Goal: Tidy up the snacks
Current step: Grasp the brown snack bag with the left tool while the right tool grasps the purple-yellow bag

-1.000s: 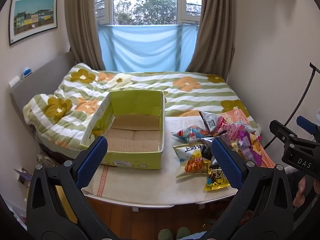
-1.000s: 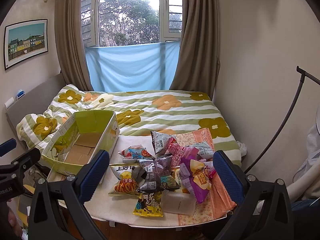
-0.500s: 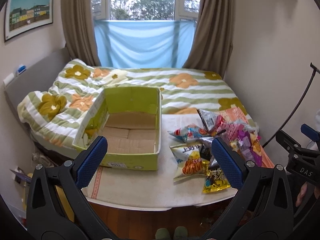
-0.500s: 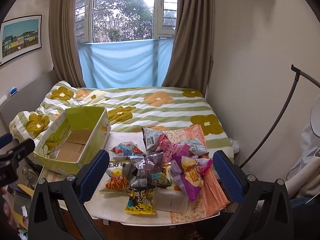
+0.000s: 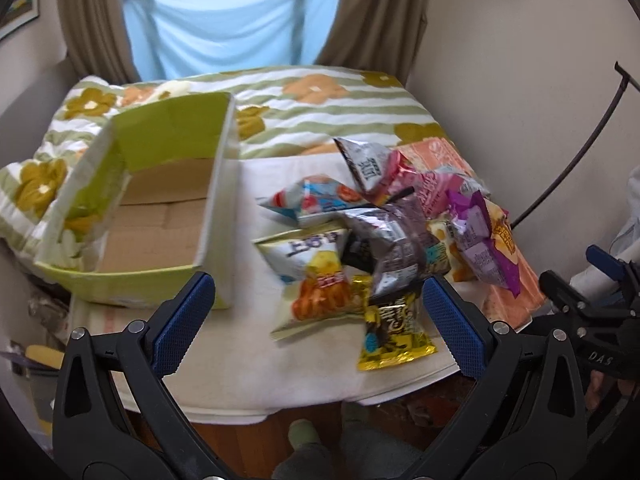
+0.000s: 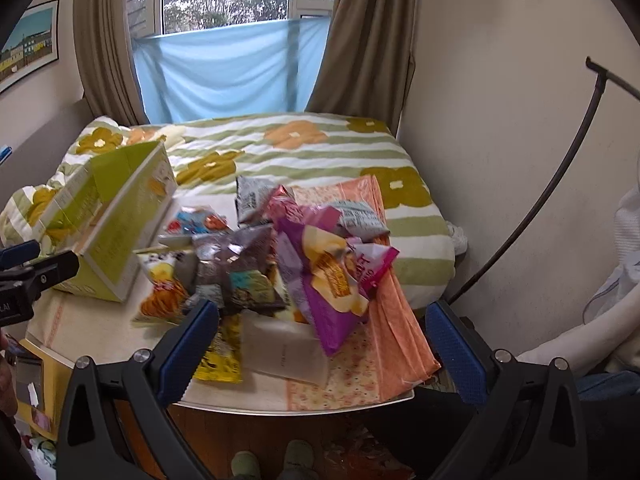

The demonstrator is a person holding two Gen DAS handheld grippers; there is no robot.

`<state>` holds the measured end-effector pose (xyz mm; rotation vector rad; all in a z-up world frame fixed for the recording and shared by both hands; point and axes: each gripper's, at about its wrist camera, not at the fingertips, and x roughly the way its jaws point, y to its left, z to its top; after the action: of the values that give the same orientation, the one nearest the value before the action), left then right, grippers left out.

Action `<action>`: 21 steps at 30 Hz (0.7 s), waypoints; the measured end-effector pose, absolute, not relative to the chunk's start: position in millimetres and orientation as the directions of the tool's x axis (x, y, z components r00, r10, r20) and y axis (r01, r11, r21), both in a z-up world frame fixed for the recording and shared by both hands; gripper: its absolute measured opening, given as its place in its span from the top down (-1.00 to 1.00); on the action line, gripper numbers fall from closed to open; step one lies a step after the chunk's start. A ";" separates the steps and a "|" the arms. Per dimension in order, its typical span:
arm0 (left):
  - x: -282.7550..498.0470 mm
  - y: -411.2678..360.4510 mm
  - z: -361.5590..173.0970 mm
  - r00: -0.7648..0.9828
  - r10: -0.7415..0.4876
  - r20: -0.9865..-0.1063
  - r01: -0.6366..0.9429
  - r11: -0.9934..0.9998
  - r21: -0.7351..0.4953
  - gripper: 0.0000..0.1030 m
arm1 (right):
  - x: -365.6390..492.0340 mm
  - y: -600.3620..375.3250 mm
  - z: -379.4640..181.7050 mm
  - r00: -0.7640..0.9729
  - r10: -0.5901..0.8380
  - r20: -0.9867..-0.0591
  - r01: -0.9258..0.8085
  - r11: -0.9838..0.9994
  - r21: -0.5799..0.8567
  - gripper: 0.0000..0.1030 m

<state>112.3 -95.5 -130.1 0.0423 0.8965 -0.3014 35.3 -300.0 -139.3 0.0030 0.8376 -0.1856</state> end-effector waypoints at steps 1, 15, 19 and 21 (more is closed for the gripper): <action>117.3 -104.1 -134.9 0.577 -0.243 -0.780 0.279 0.956 -0.092 -0.99 | 39.3 -306.0 -144.5 0.647 -0.154 -0.747 0.158 0.985 -0.067 -0.99; 191.0 -192.9 -216.0 0.427 -0.245 -0.871 0.253 0.957 -0.145 -0.98 | 106.6 -328.6 -221.7 0.583 -0.017 -0.812 -0.044 0.998 -0.053 -0.99; 202.8 -202.2 -229.5 0.388 -0.265 -0.883 0.242 0.953 -0.180 -0.92 | 118.1 -327.6 -232.2 0.575 -0.011 -0.818 -0.091 0.993 -0.077 -0.94; 207.4 -206.4 -236.4 0.367 -0.269 -0.891 0.237 0.953 -0.191 -0.77 | 121.4 -326.8 -235.0 0.570 -0.007 -0.822 -0.113 0.990 -0.087 -0.88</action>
<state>207.4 -206.4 -236.4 -0.0322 1.1505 -0.3252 121.4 -326.8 -235.0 -0.1348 0.9633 0.0622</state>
